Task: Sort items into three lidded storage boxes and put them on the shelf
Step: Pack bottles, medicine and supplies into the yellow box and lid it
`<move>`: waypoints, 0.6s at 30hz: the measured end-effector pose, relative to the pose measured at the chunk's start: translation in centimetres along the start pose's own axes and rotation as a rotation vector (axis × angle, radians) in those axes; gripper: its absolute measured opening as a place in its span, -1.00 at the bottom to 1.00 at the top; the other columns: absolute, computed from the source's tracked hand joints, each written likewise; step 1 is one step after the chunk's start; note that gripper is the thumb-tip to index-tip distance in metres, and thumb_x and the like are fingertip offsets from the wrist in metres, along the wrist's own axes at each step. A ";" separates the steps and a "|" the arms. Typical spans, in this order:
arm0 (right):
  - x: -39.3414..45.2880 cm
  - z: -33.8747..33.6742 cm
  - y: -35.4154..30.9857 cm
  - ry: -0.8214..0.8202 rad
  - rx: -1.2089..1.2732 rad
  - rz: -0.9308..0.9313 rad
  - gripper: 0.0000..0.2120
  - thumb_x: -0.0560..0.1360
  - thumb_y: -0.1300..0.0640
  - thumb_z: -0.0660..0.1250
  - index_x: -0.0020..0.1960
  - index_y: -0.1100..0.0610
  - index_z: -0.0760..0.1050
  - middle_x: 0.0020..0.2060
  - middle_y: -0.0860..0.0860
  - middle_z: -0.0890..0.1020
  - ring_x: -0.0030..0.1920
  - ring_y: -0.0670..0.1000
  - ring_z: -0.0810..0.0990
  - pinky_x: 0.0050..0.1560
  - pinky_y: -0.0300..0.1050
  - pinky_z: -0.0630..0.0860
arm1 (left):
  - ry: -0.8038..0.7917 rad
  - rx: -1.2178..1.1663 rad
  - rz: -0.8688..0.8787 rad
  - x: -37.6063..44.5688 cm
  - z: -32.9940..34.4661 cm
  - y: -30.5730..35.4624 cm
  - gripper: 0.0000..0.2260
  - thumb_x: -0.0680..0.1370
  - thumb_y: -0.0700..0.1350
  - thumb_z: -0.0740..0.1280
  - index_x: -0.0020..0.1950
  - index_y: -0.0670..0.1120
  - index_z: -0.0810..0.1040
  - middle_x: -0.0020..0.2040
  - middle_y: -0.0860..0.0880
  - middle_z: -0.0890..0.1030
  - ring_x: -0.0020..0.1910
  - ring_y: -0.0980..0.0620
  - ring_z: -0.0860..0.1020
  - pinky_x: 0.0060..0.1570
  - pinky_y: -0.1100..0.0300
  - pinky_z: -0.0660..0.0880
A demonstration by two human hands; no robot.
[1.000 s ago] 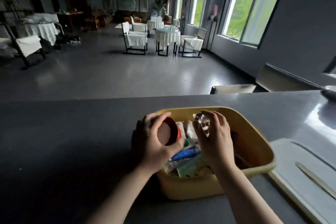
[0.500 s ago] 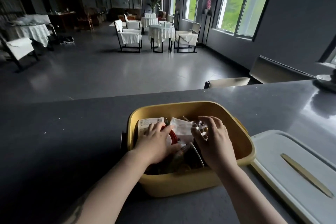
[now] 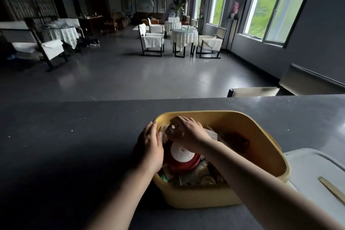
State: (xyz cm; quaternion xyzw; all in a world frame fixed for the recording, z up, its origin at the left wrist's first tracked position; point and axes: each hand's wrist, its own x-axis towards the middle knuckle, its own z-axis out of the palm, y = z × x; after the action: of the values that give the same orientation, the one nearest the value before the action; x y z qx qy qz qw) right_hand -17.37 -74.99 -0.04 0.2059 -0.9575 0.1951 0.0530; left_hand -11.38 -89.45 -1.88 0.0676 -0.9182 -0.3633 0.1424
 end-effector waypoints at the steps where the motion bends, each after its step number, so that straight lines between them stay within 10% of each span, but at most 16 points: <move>1: 0.5 0.3 0.2 -0.061 -0.012 -0.012 -0.47 0.44 -0.14 0.36 0.34 -0.02 0.34 0.28 -0.01 0.49 0.31 0.09 0.38 0.26 -0.01 0.27 | 0.017 -0.007 -0.003 -0.1 0.0 0.1 -0.61 0.65 -0.04 0.06 0.48 -0.03 0.27 0.50 0.01 0.26 0.46 0.02 0.23 0.39 0.17 0.16; 10: 2.3 -0.2 1.0 -0.214 0.060 -0.099 -0.39 0.39 -0.17 0.42 0.37 -0.06 0.32 0.28 -0.04 0.51 0.30 0.03 0.43 0.23 -0.12 0.21 | 0.032 0.002 -0.036 -0.1 0.0 0.1 -0.62 0.65 -0.01 0.05 0.47 -0.03 0.29 0.48 0.01 0.30 0.44 0.03 0.26 0.41 0.13 0.20; 18: -4.9 -4.3 2.0 0.228 0.289 0.037 -0.47 0.38 -0.05 0.47 0.30 -0.06 0.42 0.21 -0.11 0.56 0.24 -0.02 0.50 0.25 0.06 0.41 | -0.069 -0.181 -0.073 -1.8 -0.4 1.8 -0.58 0.65 -0.09 0.09 0.52 -0.01 0.17 0.55 0.03 0.07 0.52 0.06 0.05 0.44 0.16 0.06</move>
State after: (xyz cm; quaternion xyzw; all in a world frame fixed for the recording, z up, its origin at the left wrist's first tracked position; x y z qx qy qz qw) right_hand -13.63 -69.80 2.32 0.1703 -0.9108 0.3537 0.1276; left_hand -9.62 -87.98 -0.79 0.0754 -0.8830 -0.4518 0.1029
